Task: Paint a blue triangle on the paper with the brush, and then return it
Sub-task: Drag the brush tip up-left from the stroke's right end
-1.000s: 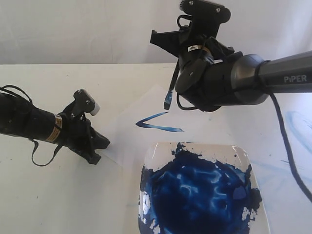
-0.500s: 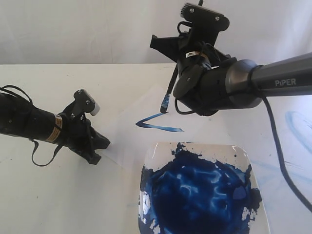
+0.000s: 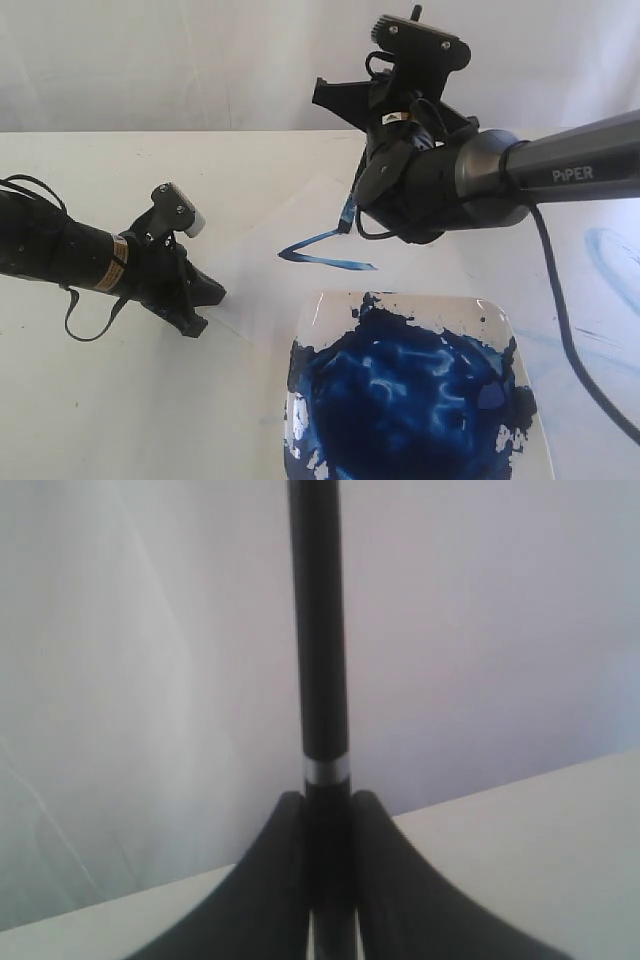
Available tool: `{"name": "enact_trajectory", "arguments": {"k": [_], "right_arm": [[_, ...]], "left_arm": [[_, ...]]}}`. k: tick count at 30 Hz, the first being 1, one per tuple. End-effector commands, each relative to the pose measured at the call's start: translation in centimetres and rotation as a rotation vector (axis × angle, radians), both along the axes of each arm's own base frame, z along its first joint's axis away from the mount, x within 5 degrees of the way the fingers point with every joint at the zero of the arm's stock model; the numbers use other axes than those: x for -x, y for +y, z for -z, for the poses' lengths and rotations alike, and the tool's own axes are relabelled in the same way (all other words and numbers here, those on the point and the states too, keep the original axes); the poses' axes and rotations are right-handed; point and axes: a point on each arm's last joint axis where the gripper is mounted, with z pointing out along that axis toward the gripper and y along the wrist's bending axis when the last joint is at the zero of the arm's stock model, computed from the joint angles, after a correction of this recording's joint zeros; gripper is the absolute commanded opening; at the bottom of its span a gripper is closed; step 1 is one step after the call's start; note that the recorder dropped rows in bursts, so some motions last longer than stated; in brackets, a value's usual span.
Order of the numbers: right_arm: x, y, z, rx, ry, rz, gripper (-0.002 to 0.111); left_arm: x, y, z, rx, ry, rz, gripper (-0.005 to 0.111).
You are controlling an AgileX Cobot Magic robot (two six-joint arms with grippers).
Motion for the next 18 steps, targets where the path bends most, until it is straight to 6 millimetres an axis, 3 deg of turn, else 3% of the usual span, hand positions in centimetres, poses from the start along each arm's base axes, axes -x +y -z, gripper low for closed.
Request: {"name": "enact_trajectory", "arguments": {"k": [1,10,18], "right_arm": [[0.4,-0.5,-0.5,-0.014,0.047,0.060,0.000],[1.5,-0.1,-1.2,0.023,0.079,0.070,0.000],[2.2,-0.9,-1.6,0.039,0.152,0.158,0.000]], "left_arm": [[0.1,-0.1,0.1,-0.010,-0.001,0.014,0.000],[0.1,-0.1,0.1,-0.005,0.001,0.018,0.000],[0.2,-0.2,0.0,0.005,0.005,0.026,0.000]]}}
